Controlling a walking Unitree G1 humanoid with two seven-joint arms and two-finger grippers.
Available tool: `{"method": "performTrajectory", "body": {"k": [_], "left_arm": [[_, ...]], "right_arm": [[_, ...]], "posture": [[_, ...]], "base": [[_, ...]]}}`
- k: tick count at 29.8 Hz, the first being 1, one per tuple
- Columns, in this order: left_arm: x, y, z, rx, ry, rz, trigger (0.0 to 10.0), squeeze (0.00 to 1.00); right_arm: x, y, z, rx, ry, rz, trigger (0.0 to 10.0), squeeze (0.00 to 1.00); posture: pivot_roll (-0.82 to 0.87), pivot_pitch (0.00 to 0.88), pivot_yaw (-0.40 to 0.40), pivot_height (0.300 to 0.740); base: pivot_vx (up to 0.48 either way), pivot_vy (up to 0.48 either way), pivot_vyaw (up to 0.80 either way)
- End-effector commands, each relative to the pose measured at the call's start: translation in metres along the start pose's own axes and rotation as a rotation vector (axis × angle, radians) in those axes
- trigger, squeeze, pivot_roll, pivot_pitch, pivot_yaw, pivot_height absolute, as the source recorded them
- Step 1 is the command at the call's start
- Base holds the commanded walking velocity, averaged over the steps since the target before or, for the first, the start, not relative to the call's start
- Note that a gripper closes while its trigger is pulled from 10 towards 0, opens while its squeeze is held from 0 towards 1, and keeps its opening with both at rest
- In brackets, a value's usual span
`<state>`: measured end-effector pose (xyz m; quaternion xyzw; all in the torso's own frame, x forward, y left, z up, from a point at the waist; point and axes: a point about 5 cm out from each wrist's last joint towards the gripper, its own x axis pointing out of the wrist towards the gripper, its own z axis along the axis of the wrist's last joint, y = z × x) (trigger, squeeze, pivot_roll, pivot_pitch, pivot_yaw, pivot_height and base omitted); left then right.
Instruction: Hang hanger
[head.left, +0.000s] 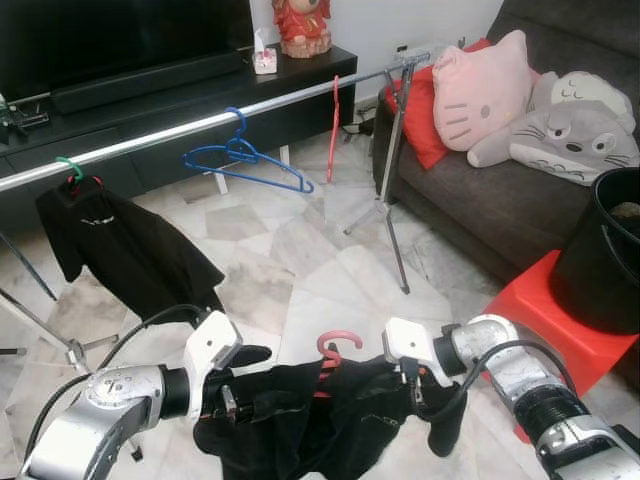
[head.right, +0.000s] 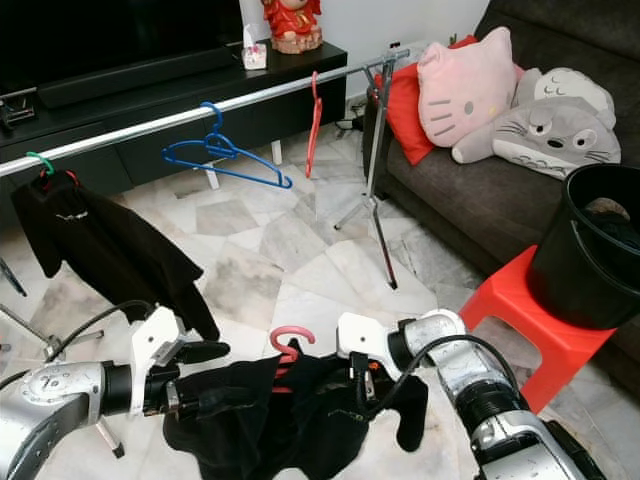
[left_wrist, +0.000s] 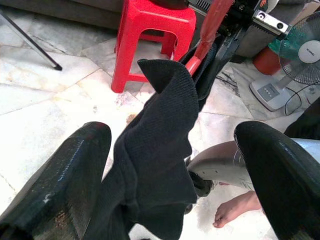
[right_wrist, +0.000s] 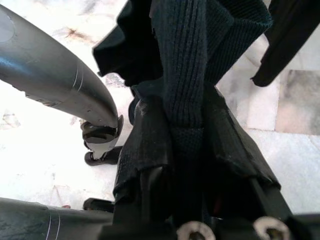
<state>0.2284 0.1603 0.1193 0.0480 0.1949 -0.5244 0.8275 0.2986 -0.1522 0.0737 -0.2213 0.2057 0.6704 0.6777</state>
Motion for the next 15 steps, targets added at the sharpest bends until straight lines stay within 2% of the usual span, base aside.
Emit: {"method": "performTrajectory", "body": {"k": [1,2,3,6,15], "left_arm": [[0.000,0.002,0.002,0.023,0.009,-0.003,10.0,1.00],[0.000,0.002,0.002,0.023,0.009,-0.003,10.0,1.00],[0.003,0.004,-0.001,0.031,0.018,0.012,10.0,0.00],[0.010,0.009,-0.003,0.042,0.016,0.047,10.0,0.00],[0.018,0.009,-0.006,0.020,0.007,0.026,10.0,0.00]], "right_arm": [[0.000,-0.001,0.008,-0.037,-0.032,0.008,10.0,0.00],[0.000,-0.001,0.008,-0.037,-0.032,0.009,10.0,0.00],[0.000,-0.001,0.011,-0.049,-0.043,0.017,10.0,0.00],[-0.001,0.000,0.019,-0.081,-0.061,0.044,10.0,0.00],[-0.002,0.000,0.027,-0.105,-0.078,0.064,10.0,0.00]], "posture": [[-0.04,0.013,0.056,0.740],[-0.04,0.013,0.056,0.740],[-0.05,0.011,0.056,0.740],[-0.05,0.009,0.055,0.740],[-0.06,0.001,0.057,0.740]], "base": [[0.000,0.000,0.00],[0.000,0.000,0.00],[0.000,0.000,0.00],[0.000,0.000,0.00],[0.000,0.000,0.00]]}}
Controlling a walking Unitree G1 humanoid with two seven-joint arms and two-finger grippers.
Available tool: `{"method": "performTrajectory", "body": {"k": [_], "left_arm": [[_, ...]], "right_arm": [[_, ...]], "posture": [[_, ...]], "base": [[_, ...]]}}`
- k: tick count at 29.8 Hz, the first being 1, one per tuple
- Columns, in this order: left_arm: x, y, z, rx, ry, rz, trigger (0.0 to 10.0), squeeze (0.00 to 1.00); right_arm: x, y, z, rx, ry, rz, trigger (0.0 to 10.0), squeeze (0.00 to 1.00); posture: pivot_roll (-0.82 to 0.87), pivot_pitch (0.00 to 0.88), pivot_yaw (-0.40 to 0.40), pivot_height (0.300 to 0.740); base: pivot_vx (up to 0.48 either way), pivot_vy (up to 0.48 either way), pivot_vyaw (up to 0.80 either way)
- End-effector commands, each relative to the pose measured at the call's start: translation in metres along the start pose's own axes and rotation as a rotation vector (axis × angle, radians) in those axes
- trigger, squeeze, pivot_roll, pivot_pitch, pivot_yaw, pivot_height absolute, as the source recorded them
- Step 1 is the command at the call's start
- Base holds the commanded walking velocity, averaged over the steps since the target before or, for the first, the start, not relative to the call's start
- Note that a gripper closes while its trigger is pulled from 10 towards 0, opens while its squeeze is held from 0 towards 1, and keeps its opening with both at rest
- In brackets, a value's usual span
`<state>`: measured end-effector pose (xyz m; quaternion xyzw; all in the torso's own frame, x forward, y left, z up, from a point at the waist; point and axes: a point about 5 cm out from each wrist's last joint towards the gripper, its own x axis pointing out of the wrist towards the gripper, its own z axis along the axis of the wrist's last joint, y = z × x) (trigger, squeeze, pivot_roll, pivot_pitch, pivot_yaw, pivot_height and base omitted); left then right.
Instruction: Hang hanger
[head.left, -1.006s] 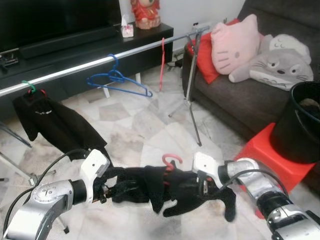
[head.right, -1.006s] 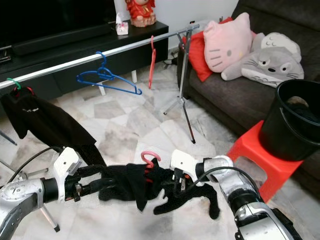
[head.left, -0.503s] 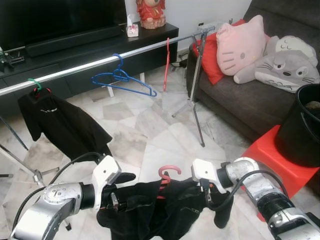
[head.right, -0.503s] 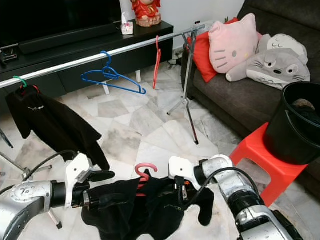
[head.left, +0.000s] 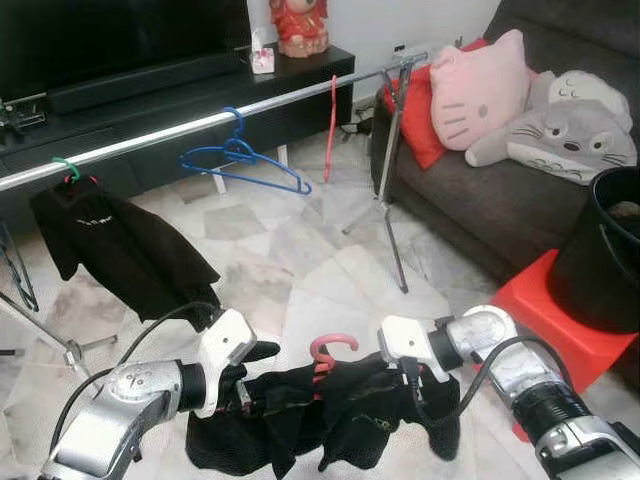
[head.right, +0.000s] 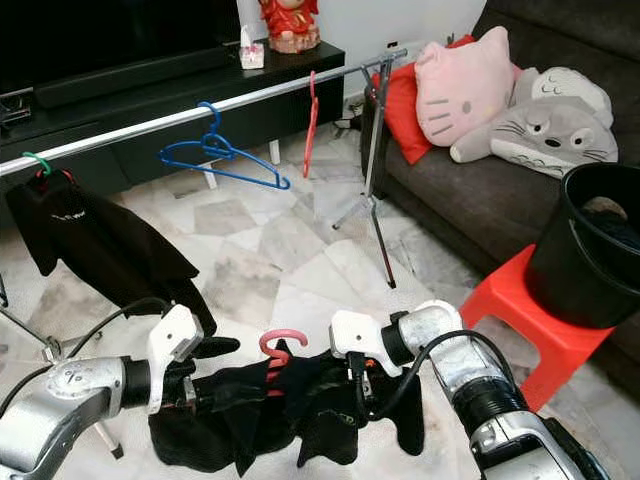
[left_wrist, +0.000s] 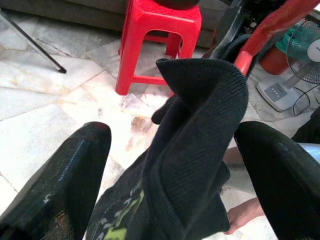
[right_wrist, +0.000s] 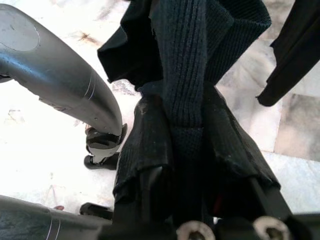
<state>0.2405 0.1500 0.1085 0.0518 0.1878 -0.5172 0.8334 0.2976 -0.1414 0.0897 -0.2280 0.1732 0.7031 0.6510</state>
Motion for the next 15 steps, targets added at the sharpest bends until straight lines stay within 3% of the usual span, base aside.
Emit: {"method": "performTrajectory", "body": {"k": [1,8,9,11,12,15], "left_arm": [[0.0008,0.0008,-0.0026,0.010,0.016,0.002,10.0,0.00],[0.0026,0.0003,-0.0033,0.007,0.012,-0.012,9.9,0.00],[0.0037,-0.0005,-0.0027,0.006,0.011,-0.021,7.7,0.00],[0.0040,-0.0007,-0.0025,0.005,0.011,-0.023,7.7,0.00],[0.0046,-0.0011,-0.0022,0.004,0.008,-0.028,4.0,0.00],[0.0059,-0.0020,-0.0017,0.002,0.003,-0.038,3.5,0.00]], "right_arm": [[-0.0012,-0.0008,0.0079,-0.029,-0.039,0.000,10.0,0.00],[0.0004,-0.0023,0.0119,-0.035,-0.047,-0.005,10.0,0.00],[0.0010,-0.0034,0.0139,-0.038,-0.052,-0.007,10.0,0.00],[0.0012,-0.0037,0.0146,-0.039,-0.053,-0.007,10.0,0.00],[0.0018,-0.0039,0.0156,-0.040,-0.056,-0.006,10.0,0.00],[0.0029,-0.0042,0.0174,-0.045,-0.061,-0.003,10.0,0.00]], "posture": [[-0.06,0.001,0.057,0.740],[-0.06,0.000,0.057,0.740],[-0.06,0.000,0.057,0.740],[-0.06,0.000,0.057,0.740],[-0.06,0.000,0.056,0.740],[-0.06,0.000,0.056,0.740]], "base": [[0.000,0.000,0.00],[0.000,0.000,0.00],[0.000,0.000,0.00],[0.000,0.000,0.00],[0.000,0.000,0.00],[0.000,0.000,0.00]]}}
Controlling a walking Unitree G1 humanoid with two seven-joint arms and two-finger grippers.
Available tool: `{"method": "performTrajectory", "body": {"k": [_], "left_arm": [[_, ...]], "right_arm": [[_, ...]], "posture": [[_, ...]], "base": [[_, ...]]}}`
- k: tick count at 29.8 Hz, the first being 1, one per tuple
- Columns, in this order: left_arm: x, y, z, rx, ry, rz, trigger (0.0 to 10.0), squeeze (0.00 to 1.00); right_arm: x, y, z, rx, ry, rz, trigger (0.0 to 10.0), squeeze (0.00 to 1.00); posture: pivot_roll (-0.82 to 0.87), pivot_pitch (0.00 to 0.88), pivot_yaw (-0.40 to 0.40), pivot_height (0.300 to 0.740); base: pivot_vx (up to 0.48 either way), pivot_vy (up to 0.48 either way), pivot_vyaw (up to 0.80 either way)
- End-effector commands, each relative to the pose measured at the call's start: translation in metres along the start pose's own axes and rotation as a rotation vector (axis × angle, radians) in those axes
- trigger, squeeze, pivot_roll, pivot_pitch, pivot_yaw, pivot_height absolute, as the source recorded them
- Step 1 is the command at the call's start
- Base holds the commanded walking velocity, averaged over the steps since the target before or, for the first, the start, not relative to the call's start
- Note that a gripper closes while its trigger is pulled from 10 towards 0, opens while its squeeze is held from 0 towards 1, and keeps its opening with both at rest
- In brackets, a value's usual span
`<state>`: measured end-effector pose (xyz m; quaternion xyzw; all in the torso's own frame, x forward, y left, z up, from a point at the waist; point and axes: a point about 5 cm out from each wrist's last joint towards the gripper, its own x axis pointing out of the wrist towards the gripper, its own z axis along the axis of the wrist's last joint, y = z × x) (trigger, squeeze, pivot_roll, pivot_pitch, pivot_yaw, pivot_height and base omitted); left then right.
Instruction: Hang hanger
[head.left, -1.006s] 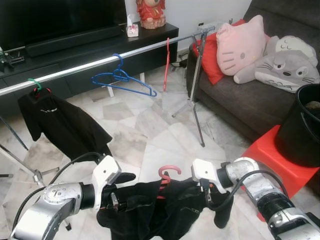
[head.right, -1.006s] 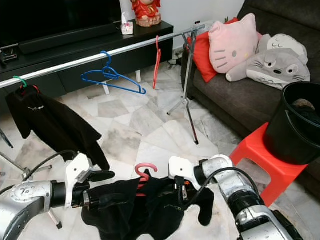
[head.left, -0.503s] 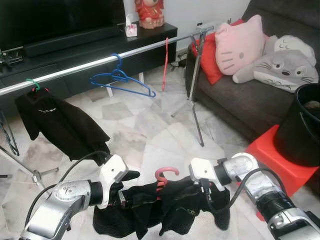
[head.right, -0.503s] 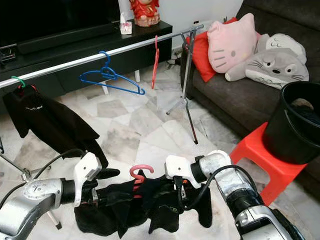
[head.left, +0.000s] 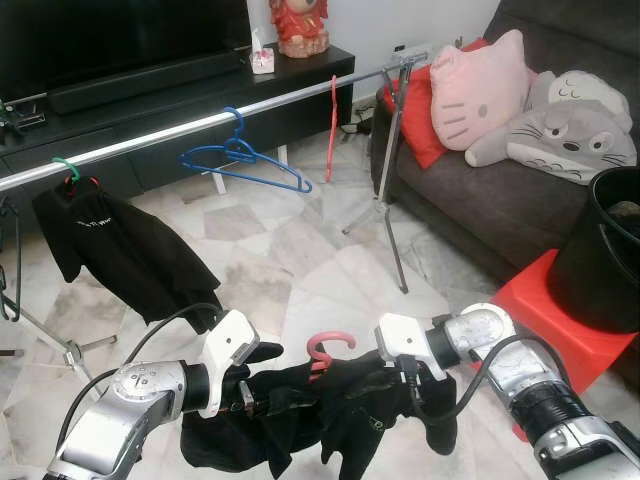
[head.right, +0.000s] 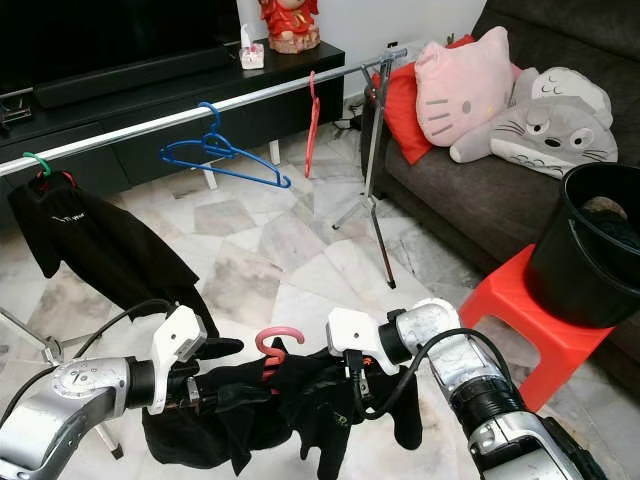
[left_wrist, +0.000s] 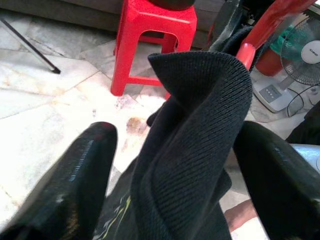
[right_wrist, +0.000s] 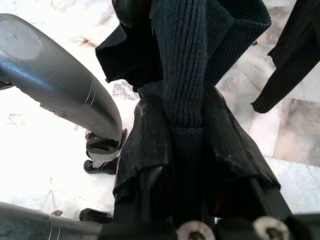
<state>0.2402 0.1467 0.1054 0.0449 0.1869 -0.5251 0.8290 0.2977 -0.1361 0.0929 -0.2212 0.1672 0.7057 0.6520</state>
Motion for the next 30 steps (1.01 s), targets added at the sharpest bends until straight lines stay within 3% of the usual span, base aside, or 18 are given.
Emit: {"method": "performTrajectory", "body": {"k": [1,7,8,30], "left_arm": [[0.0035,-0.0021,0.0003,0.007,0.010,-0.032,3.7,0.00],[0.0053,-0.0040,0.0003,0.005,0.010,-0.048,3.7,0.00],[0.0056,-0.0039,0.0005,0.005,0.010,-0.048,0.0,0.00],[0.0071,-0.0062,-0.0021,0.008,0.035,-0.068,0.0,0.00]], "right_arm": [[0.0013,-0.0040,0.0134,-0.048,-0.046,-0.005,10.0,0.00],[0.0024,-0.0046,0.0157,-0.055,-0.051,-0.002,10.0,0.00],[0.0026,-0.0050,0.0163,-0.056,-0.052,-0.003,10.0,0.00],[0.0048,-0.0099,0.0228,-0.060,-0.067,-0.021,10.0,0.00]], "posture": [[-0.07,0.000,0.057,0.740],[-0.07,0.000,0.058,0.740],[-0.07,0.000,0.058,0.740],[-0.06,0.006,0.053,0.740]], "base": [[0.000,0.000,0.00],[0.000,0.000,0.00],[0.000,0.000,0.00],[0.000,0.000,0.00]]}}
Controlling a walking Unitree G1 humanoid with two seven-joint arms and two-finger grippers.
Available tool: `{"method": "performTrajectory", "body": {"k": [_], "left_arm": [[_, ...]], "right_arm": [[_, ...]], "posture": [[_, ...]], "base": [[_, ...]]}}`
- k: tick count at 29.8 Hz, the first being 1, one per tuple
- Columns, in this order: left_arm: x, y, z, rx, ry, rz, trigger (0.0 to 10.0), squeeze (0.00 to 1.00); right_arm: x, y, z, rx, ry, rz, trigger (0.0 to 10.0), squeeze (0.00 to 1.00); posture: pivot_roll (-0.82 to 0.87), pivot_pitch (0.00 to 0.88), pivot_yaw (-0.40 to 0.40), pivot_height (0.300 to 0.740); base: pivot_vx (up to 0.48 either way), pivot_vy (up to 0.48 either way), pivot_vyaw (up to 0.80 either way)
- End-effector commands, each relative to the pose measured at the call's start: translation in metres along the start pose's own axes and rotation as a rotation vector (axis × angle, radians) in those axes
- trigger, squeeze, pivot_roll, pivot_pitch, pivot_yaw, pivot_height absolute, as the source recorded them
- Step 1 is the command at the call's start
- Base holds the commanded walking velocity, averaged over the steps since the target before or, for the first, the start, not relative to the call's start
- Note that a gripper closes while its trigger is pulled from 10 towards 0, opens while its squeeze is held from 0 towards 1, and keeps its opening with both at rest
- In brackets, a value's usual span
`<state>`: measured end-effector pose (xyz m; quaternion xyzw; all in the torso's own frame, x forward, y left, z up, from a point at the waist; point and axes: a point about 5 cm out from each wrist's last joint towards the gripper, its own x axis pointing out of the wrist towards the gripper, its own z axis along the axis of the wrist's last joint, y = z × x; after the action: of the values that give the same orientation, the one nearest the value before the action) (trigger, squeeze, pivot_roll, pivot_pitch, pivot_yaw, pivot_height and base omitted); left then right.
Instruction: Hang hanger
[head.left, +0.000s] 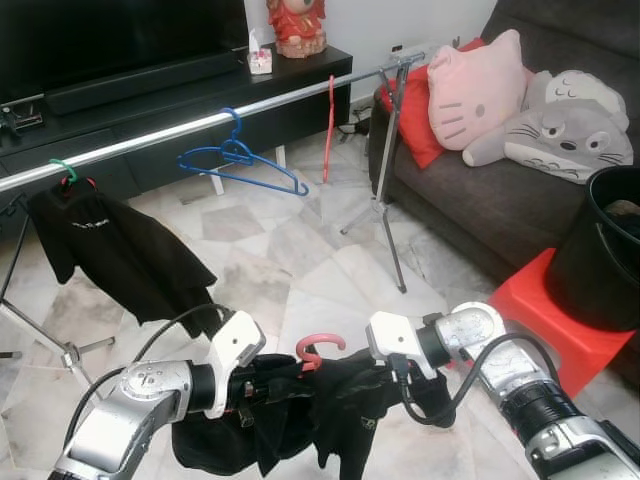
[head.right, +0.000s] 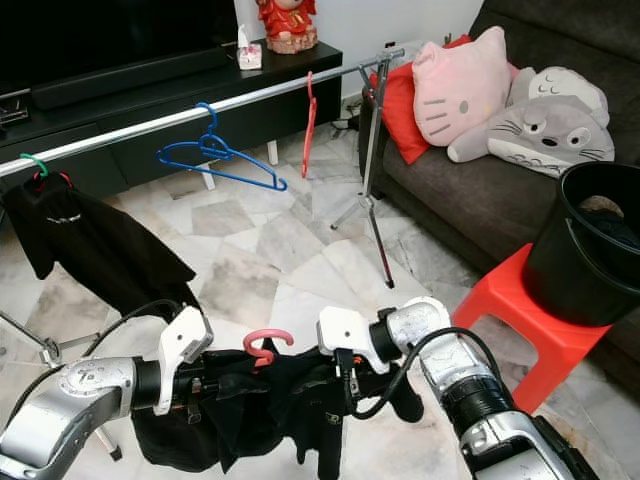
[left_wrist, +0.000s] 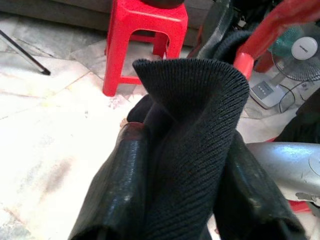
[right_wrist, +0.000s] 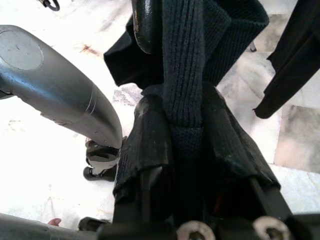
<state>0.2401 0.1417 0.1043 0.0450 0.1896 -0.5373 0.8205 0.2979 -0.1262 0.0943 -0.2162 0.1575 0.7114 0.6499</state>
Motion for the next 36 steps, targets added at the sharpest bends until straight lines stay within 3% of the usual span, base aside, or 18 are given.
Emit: {"method": "performTrajectory", "body": {"k": [1,20,21,32,36], "left_arm": [[0.003,-0.004,-0.002,0.005,0.028,-0.039,0.0,0.00],[0.004,-0.003,-0.001,0.009,0.020,-0.030,0.0,0.00],[0.003,-0.002,-0.001,0.009,0.019,-0.026,0.0,0.00],[0.003,0.004,-0.002,0.021,0.023,0.030,0.0,0.00],[0.003,0.010,-0.004,0.024,0.021,0.070,0.0,0.00]], "right_arm": [[-0.002,-0.009,0.016,-0.050,-0.045,-0.028,10.0,0.00],[-0.002,-0.009,0.015,-0.041,-0.036,-0.024,10.0,0.00],[-0.001,-0.009,0.015,-0.030,-0.038,-0.018,10.0,1.00],[-0.002,-0.006,0.014,-0.028,-0.031,0.010,10.0,1.00],[-0.003,-0.004,0.008,-0.040,0.031,0.029,10.0,1.00]], "posture": [[-0.06,0.006,0.053,0.740],[-0.06,0.009,0.049,0.740],[-0.06,0.010,0.048,0.740],[-0.06,0.011,0.047,0.740],[-0.06,0.011,0.046,0.740]], "base": [[0.000,0.000,0.00],[0.000,0.000,0.00],[0.000,0.000,0.00],[0.000,0.000,0.00],[0.000,0.000,0.00]]}}
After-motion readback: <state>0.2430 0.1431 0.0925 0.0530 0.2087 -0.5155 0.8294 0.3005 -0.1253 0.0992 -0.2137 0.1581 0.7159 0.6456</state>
